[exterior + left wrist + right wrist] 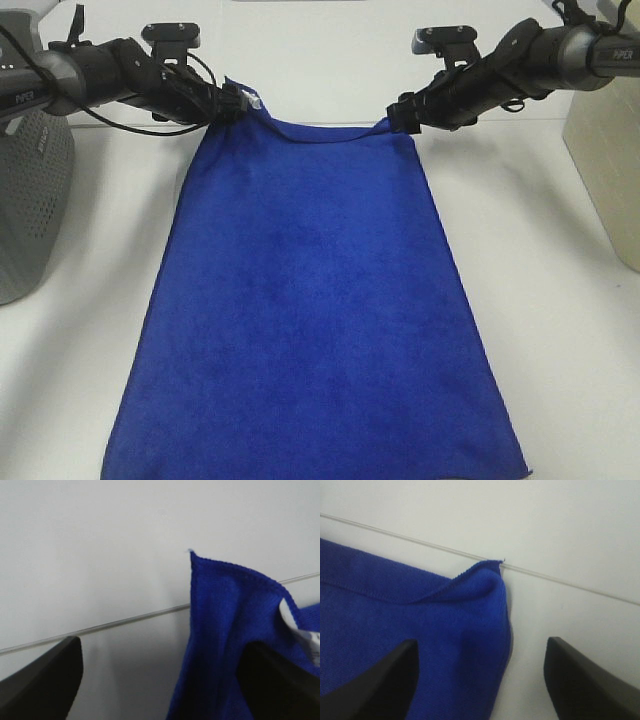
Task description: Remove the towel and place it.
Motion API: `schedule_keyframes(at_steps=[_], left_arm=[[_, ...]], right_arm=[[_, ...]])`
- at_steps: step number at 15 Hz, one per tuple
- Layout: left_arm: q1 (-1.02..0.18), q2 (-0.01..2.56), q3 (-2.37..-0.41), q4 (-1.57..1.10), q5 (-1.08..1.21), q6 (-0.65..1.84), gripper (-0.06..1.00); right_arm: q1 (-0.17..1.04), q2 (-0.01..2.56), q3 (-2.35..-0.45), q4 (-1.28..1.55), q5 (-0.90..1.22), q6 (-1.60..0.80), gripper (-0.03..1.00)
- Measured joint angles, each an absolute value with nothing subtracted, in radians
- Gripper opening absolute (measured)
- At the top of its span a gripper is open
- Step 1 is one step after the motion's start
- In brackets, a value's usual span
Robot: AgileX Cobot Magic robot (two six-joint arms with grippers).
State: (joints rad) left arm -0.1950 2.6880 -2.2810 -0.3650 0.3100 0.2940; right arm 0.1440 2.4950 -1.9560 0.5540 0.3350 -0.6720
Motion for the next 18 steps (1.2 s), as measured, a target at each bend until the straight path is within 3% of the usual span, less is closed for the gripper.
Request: schedule_keyframes(at_steps=[6, 9, 18], left_arm=[[-0.195, 2.632, -2.284, -0.318, 0.303, 0.287, 0.77], [-0.195, 2.632, -2.286, -0.346, 0.348, 0.118, 0.77], [-0.192, 2.629, -2.288, -0.438, 0.436, -0.044, 0.77]], right_arm=[[0.144, 2.428, -1.956, 0.543, 0.391, -0.663, 0.69], [0.144, 2.398, -1.956, 0.539, 0.532, -0.648, 0.69], [0.144, 2.317, -1.956, 0.482, 0.795, -0.572, 0.69]])
